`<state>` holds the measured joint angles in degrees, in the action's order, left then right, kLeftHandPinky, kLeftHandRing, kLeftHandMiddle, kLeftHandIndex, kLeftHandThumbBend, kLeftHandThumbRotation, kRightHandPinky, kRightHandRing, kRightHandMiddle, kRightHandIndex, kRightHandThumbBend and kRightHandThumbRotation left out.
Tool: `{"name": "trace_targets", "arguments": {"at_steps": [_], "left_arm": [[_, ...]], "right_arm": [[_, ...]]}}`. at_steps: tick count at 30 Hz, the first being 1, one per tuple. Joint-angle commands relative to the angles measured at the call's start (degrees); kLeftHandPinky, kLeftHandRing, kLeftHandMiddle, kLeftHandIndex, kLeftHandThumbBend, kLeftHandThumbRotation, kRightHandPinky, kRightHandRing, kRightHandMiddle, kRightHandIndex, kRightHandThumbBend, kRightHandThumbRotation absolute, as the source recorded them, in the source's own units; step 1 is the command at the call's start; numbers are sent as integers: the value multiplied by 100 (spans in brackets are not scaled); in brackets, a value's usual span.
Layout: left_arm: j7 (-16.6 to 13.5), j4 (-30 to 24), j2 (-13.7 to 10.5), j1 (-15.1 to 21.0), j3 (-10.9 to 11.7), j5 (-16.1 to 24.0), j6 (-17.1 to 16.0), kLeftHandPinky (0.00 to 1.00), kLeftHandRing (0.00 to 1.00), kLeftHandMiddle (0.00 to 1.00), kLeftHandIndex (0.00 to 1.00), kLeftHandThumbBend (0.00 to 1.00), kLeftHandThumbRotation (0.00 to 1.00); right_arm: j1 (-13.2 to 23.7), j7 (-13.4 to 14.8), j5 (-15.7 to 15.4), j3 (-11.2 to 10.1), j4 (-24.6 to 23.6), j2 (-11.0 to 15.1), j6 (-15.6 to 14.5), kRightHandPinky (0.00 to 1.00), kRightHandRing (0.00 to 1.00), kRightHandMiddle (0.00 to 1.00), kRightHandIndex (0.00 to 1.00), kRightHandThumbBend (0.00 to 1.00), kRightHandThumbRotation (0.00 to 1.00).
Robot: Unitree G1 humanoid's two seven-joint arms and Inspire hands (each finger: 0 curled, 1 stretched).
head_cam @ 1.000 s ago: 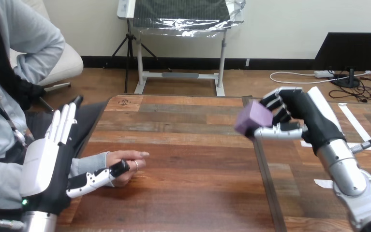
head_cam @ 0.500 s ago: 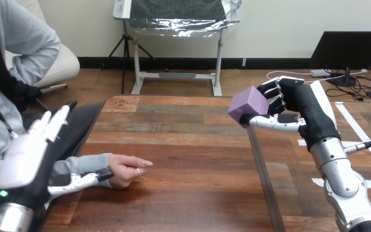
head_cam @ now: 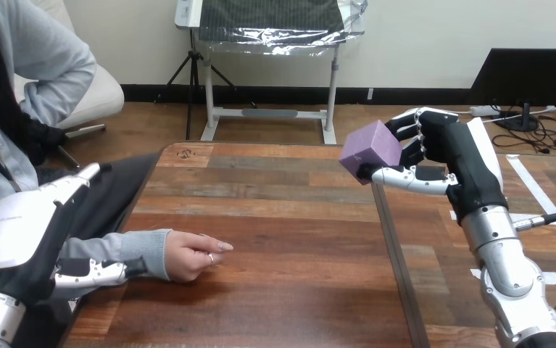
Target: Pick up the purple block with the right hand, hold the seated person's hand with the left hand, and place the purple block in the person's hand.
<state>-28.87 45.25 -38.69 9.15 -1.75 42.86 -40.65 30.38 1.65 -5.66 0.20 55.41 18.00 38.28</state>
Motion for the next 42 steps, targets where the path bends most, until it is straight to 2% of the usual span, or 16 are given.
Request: {"name": "trace_targets", "arguments": {"at_steps": [1, 11, 24, 30, 36, 42], "left_arm": [[396, -234, -164, 358, -207, -134, 137, 75, 82, 83, 87, 100, 44], [723, -72, -254, 517, -367, -129, 351, 71, 79, 79, 84, 100, 39], [712, 607, -355, 1048, -854, 108, 249, 70, 76, 78, 83, 100, 42], [763, 791, -364, 1210, -1018, 66, 224, 69, 75, 78, 83, 100, 39], [630, 1005, -352, 1396, -1227, 177, 273, 68, 74, 77, 81, 100, 36], [733, 1148, -317, 1544, -1358, 186, 375, 67, 74, 78, 81, 100, 32]], "right_arm": [[145, -45, 165, -179, -250, -54, 233, 28, 34, 41, 46, 73, 0], [50, -85, 198, -220, -389, -64, 234, 29, 34, 41, 46, 73, 0], [-67, -159, 297, -265, -608, -109, 217, 29, 34, 42, 46, 73, 0], [-112, -183, 309, -270, -717, -119, 196, 29, 34, 42, 46, 74, 0], [-152, -245, 355, -288, -799, -140, 178, 29, 34, 42, 46, 73, 0], [-179, -296, 395, -297, -835, -145, 166, 29, 34, 41, 46, 73, 0]]}}
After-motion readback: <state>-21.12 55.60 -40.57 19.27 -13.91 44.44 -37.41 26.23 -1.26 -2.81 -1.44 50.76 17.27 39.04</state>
